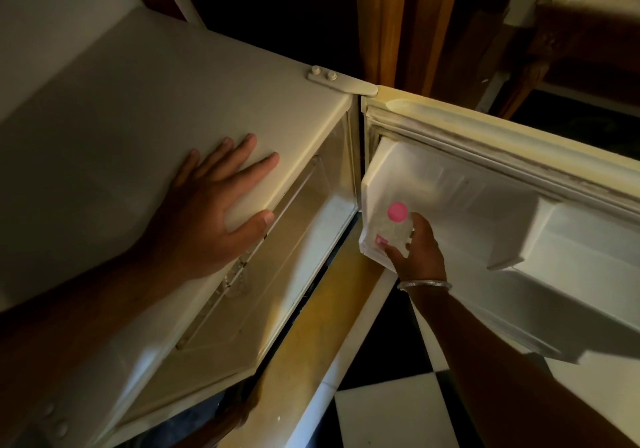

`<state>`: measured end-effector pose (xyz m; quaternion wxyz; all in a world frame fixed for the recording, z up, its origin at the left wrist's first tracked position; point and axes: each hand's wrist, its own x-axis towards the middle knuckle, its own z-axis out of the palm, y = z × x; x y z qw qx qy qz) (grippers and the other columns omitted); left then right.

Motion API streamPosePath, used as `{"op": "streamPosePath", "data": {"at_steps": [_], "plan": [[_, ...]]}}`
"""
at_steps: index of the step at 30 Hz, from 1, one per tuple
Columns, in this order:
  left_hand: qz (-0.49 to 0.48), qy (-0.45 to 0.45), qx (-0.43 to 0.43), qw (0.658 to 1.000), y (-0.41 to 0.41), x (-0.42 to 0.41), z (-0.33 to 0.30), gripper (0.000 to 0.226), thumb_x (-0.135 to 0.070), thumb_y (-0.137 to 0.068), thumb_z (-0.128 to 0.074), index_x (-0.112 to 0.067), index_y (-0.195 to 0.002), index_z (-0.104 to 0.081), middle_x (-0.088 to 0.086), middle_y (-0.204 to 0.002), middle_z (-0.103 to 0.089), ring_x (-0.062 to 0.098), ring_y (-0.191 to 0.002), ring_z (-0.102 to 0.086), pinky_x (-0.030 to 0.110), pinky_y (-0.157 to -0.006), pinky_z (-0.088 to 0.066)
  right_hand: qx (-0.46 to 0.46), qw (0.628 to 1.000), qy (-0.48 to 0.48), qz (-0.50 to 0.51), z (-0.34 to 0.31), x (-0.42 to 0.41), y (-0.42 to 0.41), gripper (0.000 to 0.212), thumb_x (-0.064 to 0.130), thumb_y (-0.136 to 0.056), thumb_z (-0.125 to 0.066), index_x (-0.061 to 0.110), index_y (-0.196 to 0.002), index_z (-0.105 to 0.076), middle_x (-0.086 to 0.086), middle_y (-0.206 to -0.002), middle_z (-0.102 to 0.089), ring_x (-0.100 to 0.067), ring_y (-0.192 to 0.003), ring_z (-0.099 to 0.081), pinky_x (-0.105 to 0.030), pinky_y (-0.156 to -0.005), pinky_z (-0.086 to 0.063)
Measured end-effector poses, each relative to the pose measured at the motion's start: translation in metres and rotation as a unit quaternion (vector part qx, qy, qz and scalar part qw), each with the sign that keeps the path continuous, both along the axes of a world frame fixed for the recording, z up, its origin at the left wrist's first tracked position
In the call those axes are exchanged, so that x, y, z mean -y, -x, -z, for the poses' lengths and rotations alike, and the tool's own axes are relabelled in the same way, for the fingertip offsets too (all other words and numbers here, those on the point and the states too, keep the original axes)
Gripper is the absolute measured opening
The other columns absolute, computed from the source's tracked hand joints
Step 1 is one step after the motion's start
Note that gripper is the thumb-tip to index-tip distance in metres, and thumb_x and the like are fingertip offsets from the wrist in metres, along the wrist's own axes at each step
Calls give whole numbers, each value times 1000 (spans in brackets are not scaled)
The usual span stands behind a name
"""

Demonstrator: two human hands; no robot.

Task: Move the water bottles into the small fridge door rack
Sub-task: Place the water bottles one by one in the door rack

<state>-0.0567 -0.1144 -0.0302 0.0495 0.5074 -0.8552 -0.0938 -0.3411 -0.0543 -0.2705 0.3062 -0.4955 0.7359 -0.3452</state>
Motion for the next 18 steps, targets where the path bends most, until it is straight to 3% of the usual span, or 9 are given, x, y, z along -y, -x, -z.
{"op": "streamPosePath", "data": {"at_steps": [4, 8, 10, 12, 15, 18], "plan": [[0, 2, 0, 1000, 0, 0, 0, 71, -59, -84, -41, -45, -152, -27, -8, -167, -16, 14, -153, -10, 51, -123, -7, 22, 999, 29, 23, 5, 5, 1, 82, 39, -76, -79, 27, -141, -30, -11, -140, -48, -31, -123, -52, -56, -94, -50], [-4, 2, -3, 1000, 1, -1, -1, 71, -59, -84, -42, -44, -152, -27, -7, -166, -18, 15, -153, -11, 51, -123, -7, 59, 997, 32, 41, 9, 2, 0, 98, 28, -72, -84, 18, -149, -24, -15, -144, -37, -31, -126, -47, -56, -96, -49], [-4, 1, -2, 1000, 2, -1, -1, 71, -59, -85, -41, -44, -152, -27, -6, -166, -18, 16, -153, -11, 52, -123, -7, 57, 995, 43, 68, 13, -9, -5, 109, 26, -72, -84, 10, -152, -12, -21, -149, -27, -36, -136, -34, -58, -106, -38], [-4, -2, -2, 1000, 3, -2, -2, 71, -59, -85, -41, -43, -152, -27, -6, -167, -18, 17, -154, -11, 52, -123, -7, 21, 995, 27, 94, 17, -27, -15, 118, 31, -73, -81, 8, -152, 3, -23, -158, -10, -37, -146, -13, -54, -117, -19], [-8, -3, 0, 1000, 5, -3, -4, 70, -57, -86, -43, -43, -152, -27, -6, -167, -17, 17, -154, -11, 53, -123, -7, -51, 993, -35, 99, 18, -55, -46, 114, 38, -80, -70, 7, -149, 15, -22, -160, 7, -32, -147, 6, -45, -117, -5], [-11, -5, 3, 1000, 6, -5, -5, 70, -55, -86, -44, -43, -153, -27, -6, -167, -16, 16, -154, -9, 53, -123, -7, -166, 981, -61, -74, 18, -80, -104, 91, 52, -91, -35, -10, -146, 2, -39, -152, -3, -49, -143, -7, -56, -117, -20]]}}
